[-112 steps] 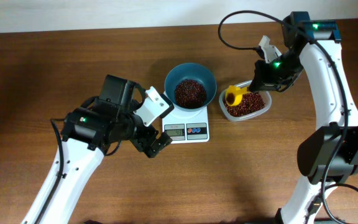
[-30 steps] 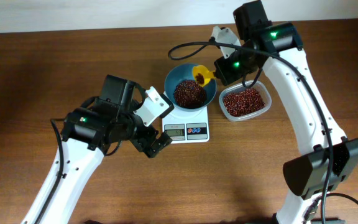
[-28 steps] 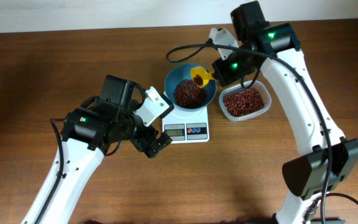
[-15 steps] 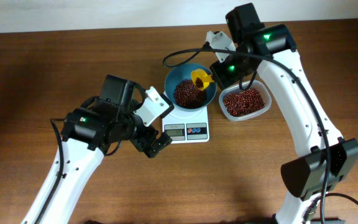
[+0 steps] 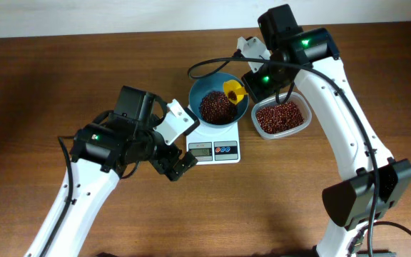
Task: Scoop item into bowl and weigh 50g on scale
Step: 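Tilt the scoop with the right gripper to pour beans into the bowl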
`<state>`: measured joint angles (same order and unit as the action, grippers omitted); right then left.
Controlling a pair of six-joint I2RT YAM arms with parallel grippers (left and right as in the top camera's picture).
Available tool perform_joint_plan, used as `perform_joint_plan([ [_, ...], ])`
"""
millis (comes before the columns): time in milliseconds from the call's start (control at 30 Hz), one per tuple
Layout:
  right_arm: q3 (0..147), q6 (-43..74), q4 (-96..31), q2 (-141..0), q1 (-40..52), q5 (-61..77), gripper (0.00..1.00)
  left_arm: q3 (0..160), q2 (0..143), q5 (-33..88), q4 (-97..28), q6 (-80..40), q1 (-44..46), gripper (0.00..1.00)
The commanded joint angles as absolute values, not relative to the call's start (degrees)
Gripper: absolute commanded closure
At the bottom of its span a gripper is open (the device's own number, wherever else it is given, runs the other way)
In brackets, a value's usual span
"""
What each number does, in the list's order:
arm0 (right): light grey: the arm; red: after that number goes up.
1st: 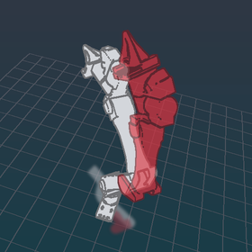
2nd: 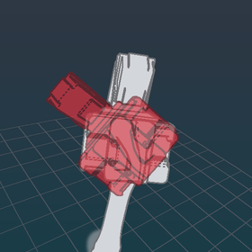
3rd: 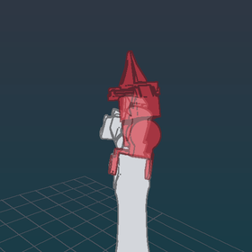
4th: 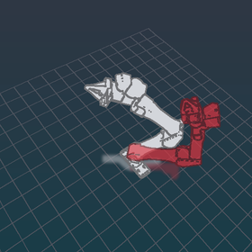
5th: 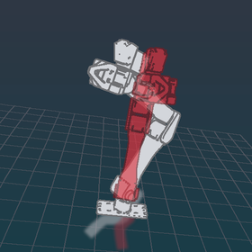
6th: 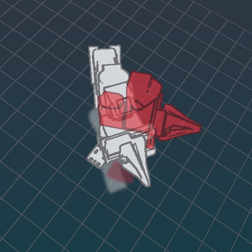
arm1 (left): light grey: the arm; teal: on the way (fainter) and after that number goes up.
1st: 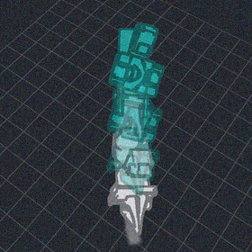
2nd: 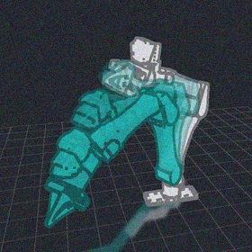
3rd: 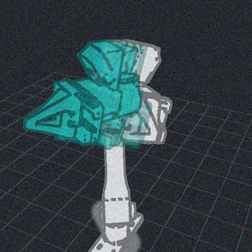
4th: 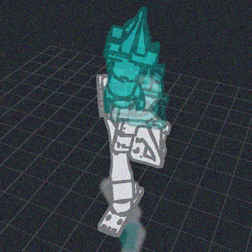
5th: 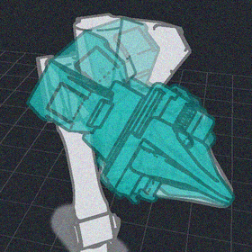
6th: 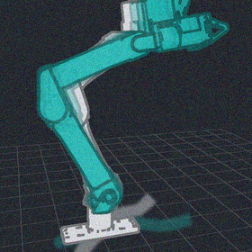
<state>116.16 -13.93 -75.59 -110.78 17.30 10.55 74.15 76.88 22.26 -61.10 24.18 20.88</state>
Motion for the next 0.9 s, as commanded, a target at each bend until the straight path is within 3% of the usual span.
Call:
perform_joint_plan([
  [0,117.3,-13.9,-75.6,-109.3,17.8,11.4,0.96,75.0,76.8,23.0,-61.2,23.6,21.0,0.01],
  [867,118.6,-15.6,-77.7,-109.6,19.1,10.3,0.96,75.0,76.8,23.0,-61.2,23.6,21.0,0.01],
])
